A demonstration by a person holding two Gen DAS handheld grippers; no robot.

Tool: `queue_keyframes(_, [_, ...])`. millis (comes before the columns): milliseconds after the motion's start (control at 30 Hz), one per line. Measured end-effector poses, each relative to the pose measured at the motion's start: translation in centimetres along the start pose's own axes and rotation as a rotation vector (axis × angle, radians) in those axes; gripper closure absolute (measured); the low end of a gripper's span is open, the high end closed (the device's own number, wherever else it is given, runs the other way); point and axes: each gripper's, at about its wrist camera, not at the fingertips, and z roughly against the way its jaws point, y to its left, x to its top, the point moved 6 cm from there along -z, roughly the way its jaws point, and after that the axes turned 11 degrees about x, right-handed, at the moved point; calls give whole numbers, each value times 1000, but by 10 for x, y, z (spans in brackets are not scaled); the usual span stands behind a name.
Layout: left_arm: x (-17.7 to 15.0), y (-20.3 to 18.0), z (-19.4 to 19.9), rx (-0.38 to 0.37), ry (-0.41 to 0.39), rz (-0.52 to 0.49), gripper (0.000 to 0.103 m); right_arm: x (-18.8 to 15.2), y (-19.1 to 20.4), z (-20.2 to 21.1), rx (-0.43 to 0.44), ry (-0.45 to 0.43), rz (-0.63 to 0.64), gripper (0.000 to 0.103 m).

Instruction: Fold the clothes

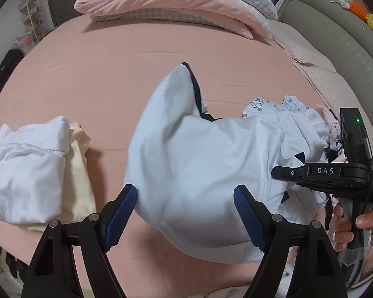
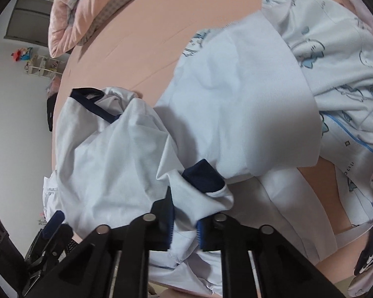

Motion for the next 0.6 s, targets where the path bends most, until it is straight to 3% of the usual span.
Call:
queue_keyframes(367, [-3,-23,5,-76,-11,-29,23,-2,45,12,32,-18,126,94])
queue_keyframes(600, [0,-37,7,-111,-31,-42,23,-15,84,14,98,15,180,94])
